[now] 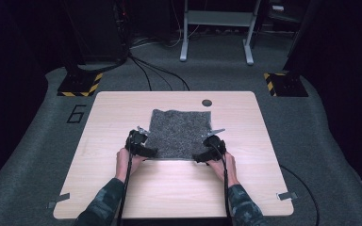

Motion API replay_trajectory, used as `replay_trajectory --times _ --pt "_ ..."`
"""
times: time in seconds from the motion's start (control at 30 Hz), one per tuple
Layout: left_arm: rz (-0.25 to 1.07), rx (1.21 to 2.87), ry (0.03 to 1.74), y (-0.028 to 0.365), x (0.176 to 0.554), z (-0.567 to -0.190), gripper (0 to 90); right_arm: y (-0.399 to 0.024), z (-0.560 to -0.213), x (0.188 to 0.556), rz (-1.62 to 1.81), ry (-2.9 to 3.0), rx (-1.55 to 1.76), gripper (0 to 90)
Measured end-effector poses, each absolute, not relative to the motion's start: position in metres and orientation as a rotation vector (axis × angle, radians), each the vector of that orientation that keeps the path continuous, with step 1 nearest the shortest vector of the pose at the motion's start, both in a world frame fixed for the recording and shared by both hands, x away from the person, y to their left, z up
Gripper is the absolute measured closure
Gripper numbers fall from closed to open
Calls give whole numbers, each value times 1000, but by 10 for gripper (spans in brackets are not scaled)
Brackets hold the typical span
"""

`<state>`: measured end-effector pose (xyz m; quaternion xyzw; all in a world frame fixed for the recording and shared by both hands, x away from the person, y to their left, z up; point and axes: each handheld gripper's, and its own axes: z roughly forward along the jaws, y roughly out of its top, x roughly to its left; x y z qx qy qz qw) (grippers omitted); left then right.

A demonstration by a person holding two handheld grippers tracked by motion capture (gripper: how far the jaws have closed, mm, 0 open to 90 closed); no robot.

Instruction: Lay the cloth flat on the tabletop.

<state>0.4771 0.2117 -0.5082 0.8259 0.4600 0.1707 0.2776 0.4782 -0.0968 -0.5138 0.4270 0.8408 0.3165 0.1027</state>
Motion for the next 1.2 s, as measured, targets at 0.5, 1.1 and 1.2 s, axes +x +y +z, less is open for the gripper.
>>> replay_trajectory --times 0.5,1.1,1.2 --pt "445 2215 1219 214 436 -515 154 -108 -517 456 957 2497 1179 50" --pt "512 2141 1222 221 460 -494 139 -110 -499 466 919 2398 1219 52" --pt "537 2170 1223 215 463 -501 139 -110 -506 469 863 2402 1219 56"
